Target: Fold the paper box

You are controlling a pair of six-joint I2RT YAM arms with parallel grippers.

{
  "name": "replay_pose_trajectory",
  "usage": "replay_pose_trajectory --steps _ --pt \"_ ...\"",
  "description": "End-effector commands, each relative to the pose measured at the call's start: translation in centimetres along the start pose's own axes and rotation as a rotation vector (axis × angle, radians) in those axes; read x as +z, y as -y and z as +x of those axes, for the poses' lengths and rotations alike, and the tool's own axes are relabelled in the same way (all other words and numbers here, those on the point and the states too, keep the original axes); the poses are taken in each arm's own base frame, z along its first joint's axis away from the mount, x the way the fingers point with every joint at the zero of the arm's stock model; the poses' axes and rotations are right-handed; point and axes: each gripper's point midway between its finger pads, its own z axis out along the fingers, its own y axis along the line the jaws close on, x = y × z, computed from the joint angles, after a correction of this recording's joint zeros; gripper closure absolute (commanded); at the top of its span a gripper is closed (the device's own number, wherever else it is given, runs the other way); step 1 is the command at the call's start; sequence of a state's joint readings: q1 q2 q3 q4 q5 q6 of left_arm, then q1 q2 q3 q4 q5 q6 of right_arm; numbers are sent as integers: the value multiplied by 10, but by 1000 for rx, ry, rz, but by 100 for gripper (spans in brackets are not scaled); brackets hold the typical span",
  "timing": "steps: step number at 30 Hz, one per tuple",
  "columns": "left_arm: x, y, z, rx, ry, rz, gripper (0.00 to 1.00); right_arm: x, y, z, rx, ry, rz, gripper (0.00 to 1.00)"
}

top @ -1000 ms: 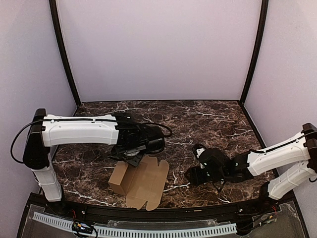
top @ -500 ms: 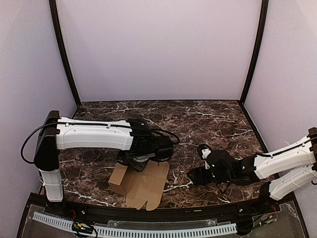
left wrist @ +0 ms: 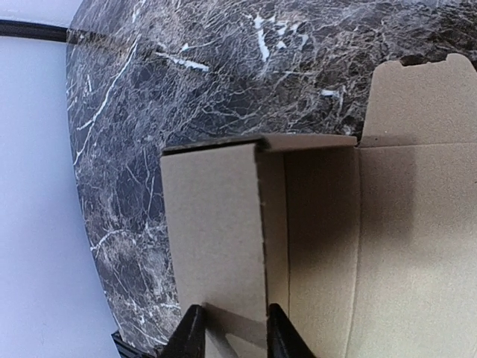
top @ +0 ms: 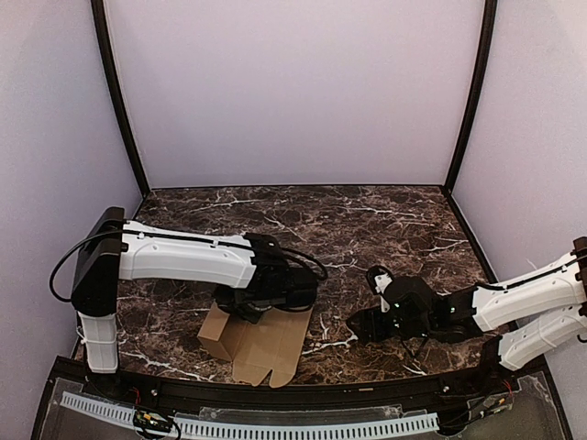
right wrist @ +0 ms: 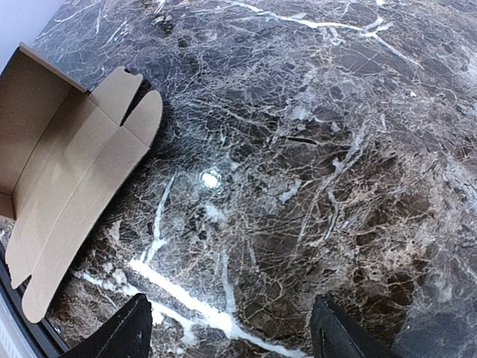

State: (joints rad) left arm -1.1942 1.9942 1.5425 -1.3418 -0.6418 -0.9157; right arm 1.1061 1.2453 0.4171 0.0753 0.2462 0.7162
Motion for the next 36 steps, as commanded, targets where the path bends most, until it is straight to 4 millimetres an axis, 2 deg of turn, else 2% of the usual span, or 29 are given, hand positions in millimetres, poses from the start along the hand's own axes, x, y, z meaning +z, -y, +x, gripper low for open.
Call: replay_pose_trajectory --steps 1,12,17,22,28,36 --pt "5 -6 9 14 -13 -38 78 2 -1 -3 7 5 -6 28" --pt "2 -22 4 5 24 -62 99 3 -9 -11 3 8 -10 28" --pt "2 -24 -4 -26 41 -15 99 2 -11 -13 3 6 -13 28" --pt "4 -15 -17 -64 61 61 99 -6 -15 -20 2 20 -30 28" --pt "17 5 -38 -203 72 245 99 -23 -12 -27 0 43 -29 28" --pt "10 16 -69 -535 116 366 99 -47 -7 -46 20 87 -28 28"
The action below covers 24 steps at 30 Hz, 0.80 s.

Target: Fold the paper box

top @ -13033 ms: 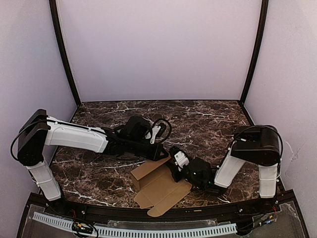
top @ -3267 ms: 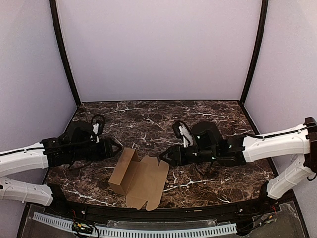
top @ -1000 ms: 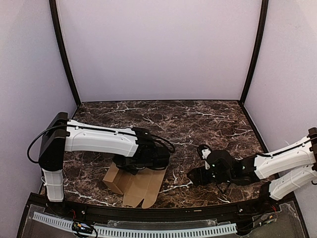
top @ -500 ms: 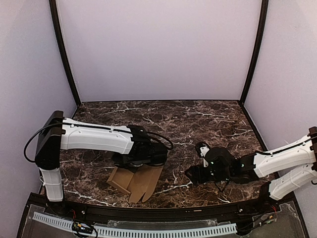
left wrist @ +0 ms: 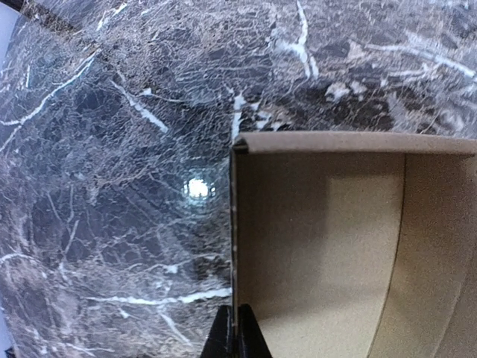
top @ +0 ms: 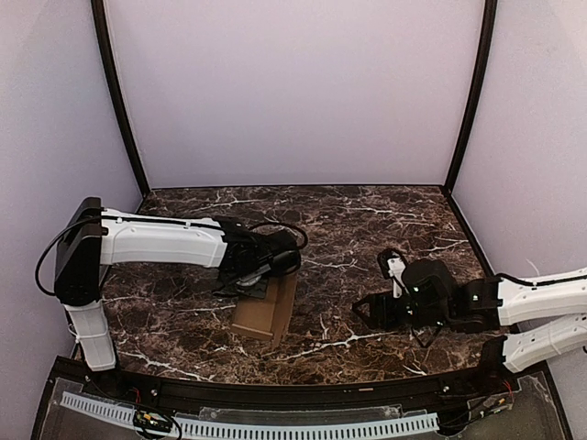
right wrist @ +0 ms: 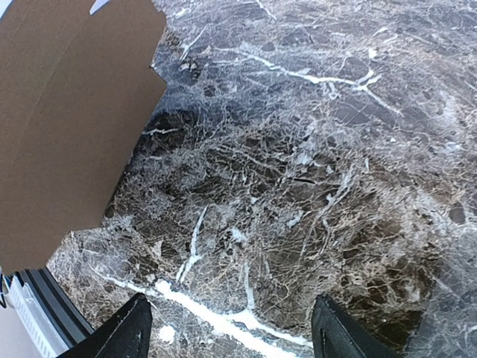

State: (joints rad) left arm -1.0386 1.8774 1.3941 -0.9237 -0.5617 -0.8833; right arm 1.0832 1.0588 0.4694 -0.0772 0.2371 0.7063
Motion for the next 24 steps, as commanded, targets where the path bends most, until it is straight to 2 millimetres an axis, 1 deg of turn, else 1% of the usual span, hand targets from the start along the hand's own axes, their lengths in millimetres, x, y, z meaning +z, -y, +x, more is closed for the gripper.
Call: replay_pose_trajectory --steps 1,2,3,4,5,6,7,8,9,10,11,12,13,14,15,18,21,22,24 --pt "-15 26 -24 -271 68 161 99 -13 1 -16 -4 20 19 28" --pt "-14 31 -23 -294 58 186 99 -14 1 -17 -3 21 18 28" --pt "-15 41 -29 -339 70 229 99 -15 0 -18 -1 24 17 28" --pt "-14 49 -27 -352 52 261 99 -16 0 -19 1 23 19 28" --pt "-15 60 -33 -390 62 307 99 -17 1 -19 1 24 22 28" --pt "-13 69 -32 -399 46 339 99 -17 2 -19 2 22 27 28" --pt "-15 80 -37 -431 46 390 99 -18 4 -19 5 20 34 28" --pt "-12 86 -36 -444 42 404 99 -18 6 -18 6 17 41 28" --pt "-14 95 -41 -482 47 450 99 -19 7 -18 9 15 46 28" --pt "-9 100 -41 -497 42 455 99 -19 8 -17 11 13 53 28" --pt "-10 105 -44 -540 39 482 99 -20 10 -17 12 12 59 28" --pt "-6 108 -42 -555 31 484 99 -21 11 -17 15 12 65 28" --pt "-5 113 -44 -602 27 508 99 -22 13 -17 16 12 71 28" --pt "1 116 -40 -618 14 506 99 -23 14 -17 19 14 76 28" --pt "0 122 -42 -654 9 538 99 -24 16 -17 21 13 82 27" --pt "10 130 -37 -702 -20 542 93 -24 21 -14 28 3 102 27" --pt "15 135 -32 -722 -45 544 88 -24 24 -10 38 -4 108 28" --pt "18 136 -31 -729 -52 542 86 -24 24 -10 41 -5 109 27" --pt "20 137 -29 -734 -59 544 84 -24 26 -9 45 -3 111 27"
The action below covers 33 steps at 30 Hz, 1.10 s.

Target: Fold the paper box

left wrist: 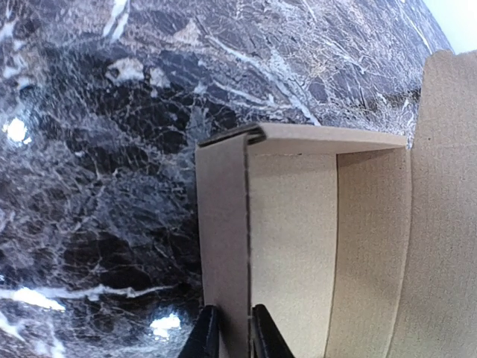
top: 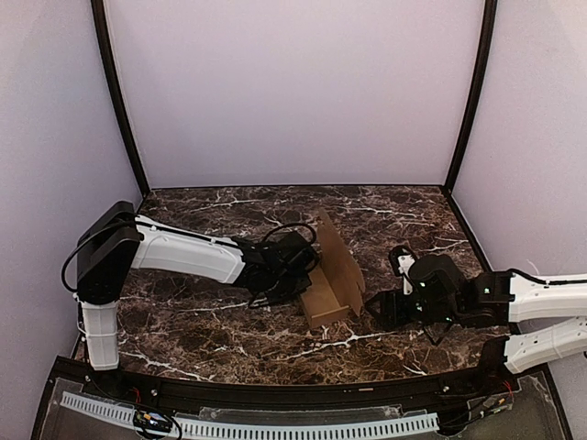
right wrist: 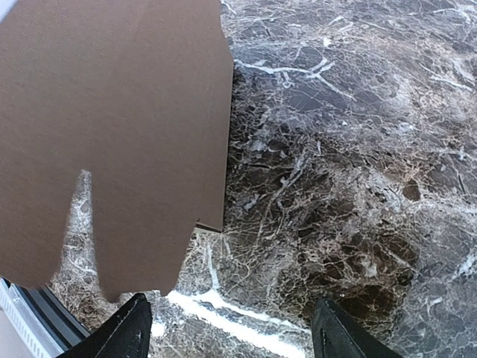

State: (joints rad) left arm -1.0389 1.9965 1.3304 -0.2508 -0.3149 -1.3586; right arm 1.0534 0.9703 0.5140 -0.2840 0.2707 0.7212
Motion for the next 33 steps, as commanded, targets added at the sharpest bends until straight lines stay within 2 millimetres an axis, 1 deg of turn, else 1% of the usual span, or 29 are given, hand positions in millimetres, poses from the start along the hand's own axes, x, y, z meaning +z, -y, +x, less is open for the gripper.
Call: replay_pose_trajectory --steps 1,4,7,8,12,13,14,15,20,22,23,24,26,29,31,33 --pt "5 0 8 -69 -26 19 83 -3 5 -5 31 19 20 28" --pt "3 3 8 -67 -30 29 80 -4 6 -4 35 18 24 27" --pt "-4 6 7 -53 -37 46 73 -4 7 -5 39 24 25 27" --pt "-5 6 6 -41 -36 48 72 -5 7 -5 39 25 26 27" --pt "-16 -3 6 -27 -38 49 68 -5 8 -3 42 18 27 27" --pt "-20 -9 6 -24 -41 45 66 -5 9 -2 43 15 26 27" --pt "-22 -11 7 -19 -45 46 66 -6 8 -1 46 15 18 27" --pt "-26 -17 7 -12 -47 43 65 -7 7 0 45 13 2 27" --pt "-46 -40 4 51 -36 38 63 -19 -10 -3 24 63 -122 27" --pt "-56 -48 -1 107 -17 39 62 -26 -16 -3 6 82 -165 28" --pt "-65 -49 -5 137 -7 41 61 -31 -18 -3 -6 92 -187 28" --pt "-69 -53 -9 159 10 36 59 -34 -23 -2 -26 94 -214 28" --pt "-85 -52 -19 200 44 50 54 -40 -37 0 -68 101 -277 28" --pt "-96 -52 -25 264 66 64 52 -46 -55 -5 -120 130 -311 28" --pt "-103 -51 -30 300 80 74 52 -44 -61 -11 -142 155 -287 27" --pt "-111 -49 -34 350 98 84 49 -37 -62 -17 -161 166 -236 26"
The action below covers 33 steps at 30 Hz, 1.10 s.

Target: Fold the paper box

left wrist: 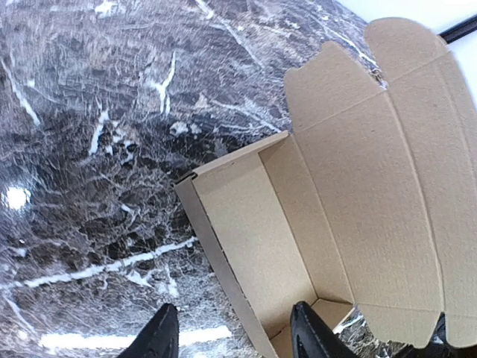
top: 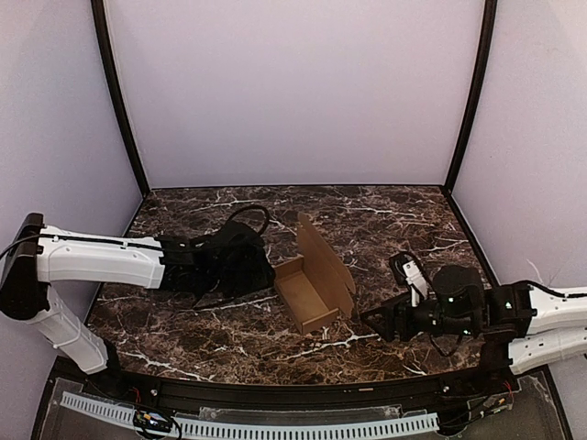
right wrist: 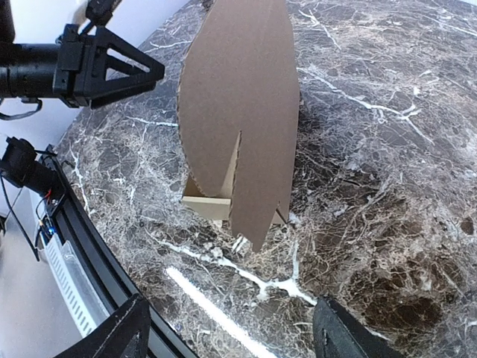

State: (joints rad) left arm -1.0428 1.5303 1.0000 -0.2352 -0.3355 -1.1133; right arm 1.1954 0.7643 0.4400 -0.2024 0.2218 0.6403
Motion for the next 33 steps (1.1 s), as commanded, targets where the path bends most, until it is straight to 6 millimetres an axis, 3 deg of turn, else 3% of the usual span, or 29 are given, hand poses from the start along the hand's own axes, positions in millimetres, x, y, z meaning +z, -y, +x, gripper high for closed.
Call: replay_pose_trajectory --steps 1,4,7,16,23,33 --pt "-17 -14 -7 169 28 -31 45 9 -10 -26 -70 75 57 26" --pt "-31 -16 -15 268 59 -19 39 17 -7 -34 -98 97 118 26" --pt "-48 -33 -24 299 97 -44 35 26 -11 -39 -119 107 125 27" --pt "-83 -66 -44 298 194 -83 34 47 -22 -44 -146 99 128 46" --pt "-89 -76 -46 281 213 -94 34 53 -19 -36 -156 65 143 62" --pt "-85 -74 -45 279 209 -92 35 54 -9 -26 -168 27 188 73"
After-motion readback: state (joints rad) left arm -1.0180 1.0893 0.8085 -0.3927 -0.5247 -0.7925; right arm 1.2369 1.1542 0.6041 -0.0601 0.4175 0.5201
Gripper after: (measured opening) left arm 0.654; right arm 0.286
